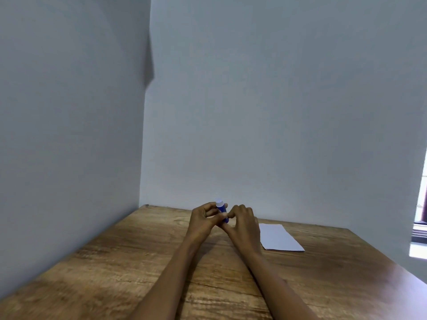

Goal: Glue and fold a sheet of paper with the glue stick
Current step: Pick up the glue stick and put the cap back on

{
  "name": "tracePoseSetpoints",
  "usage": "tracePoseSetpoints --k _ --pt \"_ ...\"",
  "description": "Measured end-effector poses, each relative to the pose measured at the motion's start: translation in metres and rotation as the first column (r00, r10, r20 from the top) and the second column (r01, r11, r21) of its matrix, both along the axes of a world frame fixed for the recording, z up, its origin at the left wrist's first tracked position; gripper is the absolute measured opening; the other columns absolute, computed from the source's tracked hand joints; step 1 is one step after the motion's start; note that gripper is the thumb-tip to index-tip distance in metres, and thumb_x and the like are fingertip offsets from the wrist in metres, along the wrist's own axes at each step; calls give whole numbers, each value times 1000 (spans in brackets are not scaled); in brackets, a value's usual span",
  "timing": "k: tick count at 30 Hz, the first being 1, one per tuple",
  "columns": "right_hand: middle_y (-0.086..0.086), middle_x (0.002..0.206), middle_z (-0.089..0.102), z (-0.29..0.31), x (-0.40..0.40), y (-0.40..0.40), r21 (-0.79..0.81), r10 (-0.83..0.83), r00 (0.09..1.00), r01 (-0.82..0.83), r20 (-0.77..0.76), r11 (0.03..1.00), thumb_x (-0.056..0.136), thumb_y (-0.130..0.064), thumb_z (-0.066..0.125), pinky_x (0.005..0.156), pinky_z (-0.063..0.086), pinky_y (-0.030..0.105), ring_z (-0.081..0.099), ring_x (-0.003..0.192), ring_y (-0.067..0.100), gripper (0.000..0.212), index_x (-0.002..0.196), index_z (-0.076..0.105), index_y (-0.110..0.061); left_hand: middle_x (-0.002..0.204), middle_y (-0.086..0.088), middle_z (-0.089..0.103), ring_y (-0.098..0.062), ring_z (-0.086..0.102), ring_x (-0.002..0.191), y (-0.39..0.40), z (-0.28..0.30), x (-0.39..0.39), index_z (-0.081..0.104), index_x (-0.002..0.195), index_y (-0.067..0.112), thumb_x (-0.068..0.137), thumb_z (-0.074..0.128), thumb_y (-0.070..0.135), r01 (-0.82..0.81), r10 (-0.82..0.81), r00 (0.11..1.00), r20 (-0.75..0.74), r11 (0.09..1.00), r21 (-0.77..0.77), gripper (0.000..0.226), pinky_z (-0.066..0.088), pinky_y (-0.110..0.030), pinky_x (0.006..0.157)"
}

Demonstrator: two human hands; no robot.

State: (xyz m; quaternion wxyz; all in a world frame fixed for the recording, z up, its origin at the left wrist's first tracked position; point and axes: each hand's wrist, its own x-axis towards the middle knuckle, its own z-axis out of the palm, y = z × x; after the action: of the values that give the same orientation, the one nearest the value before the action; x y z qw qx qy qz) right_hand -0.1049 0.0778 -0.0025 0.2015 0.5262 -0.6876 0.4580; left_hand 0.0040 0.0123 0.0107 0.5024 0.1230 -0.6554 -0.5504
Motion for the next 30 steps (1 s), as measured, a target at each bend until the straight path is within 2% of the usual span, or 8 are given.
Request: tracePoseSetpoints --k 3,6,13,15,19,24,27,30 --pt "-14 88 51 -4 0 1 15 104 992 -106 65 994 79 -46 67 64 34 16 43 90 6 25 85 52 -27 91 4 74 -8 72 82 1 1 0 68 101 7 80 67 -2 13 -13 1000 -3 1000 18 23 55 -17 70" --pt "-7 107 56 -6 1 0 68 227 969 -234 102 970 89 -37 59 75 35 11 44 106 9 23 107 62 -23 95 -1 71 -3 70 77 -3 2 4 66 103 3 82 64 -4 -17 19 999 -33 998 57 22 54 -14 68" --pt "-9 97 55 -2 7 -8 63 60 997 -63 53 996 81 -48 64 68 33 21 45 93 8 29 93 55 -23 95 -5 70 -5 68 85 -2 3 2 64 99 8 84 64 -1 -68 71 996 -48 995 69 18 53 -12 66" --pt "-9 100 52 -5 5 -12 78 122 983 -134 138 988 81 -46 66 67 38 21 46 93 8 30 95 50 -25 91 -5 69 -9 66 84 -2 4 0 63 95 9 84 65 3 -168 175 983 -61 981 101 13 52 -13 66" --pt "2 131 40 -11 -2 -19 283 162 939 -250 302 926 90 -36 58 92 43 29 51 113 16 48 133 43 -23 96 -11 66 -19 60 88 -17 0 11 63 97 6 85 66 12 -503 515 857 -13 843 192 14 45 -27 77" --pt "8 148 27 -5 -6 -39 596 126 983 -181 133 782 90 -8 44 105 36 37 35 134 25 62 147 26 -25 109 -14 67 -25 60 96 -26 -8 17 63 107 5 85 65 12 -593 595 800 80 763 257 24 45 -30 83" --pt "10 149 30 1 3 -57 678 113 993 -102 28 728 90 -13 45 107 34 43 29 137 26 60 145 29 -28 108 -13 67 -25 61 98 -24 -6 12 63 106 6 84 66 12 -562 554 826 99 799 212 23 46 -29 83" --pt "11 138 48 2 12 -71 666 102 990 -14 -94 746 94 -23 44 100 41 44 42 128 28 43 136 43 -24 107 -11 68 -25 62 99 -23 -6 10 64 106 7 83 67 13 -541 526 841 128 826 161 24 44 -27 82"
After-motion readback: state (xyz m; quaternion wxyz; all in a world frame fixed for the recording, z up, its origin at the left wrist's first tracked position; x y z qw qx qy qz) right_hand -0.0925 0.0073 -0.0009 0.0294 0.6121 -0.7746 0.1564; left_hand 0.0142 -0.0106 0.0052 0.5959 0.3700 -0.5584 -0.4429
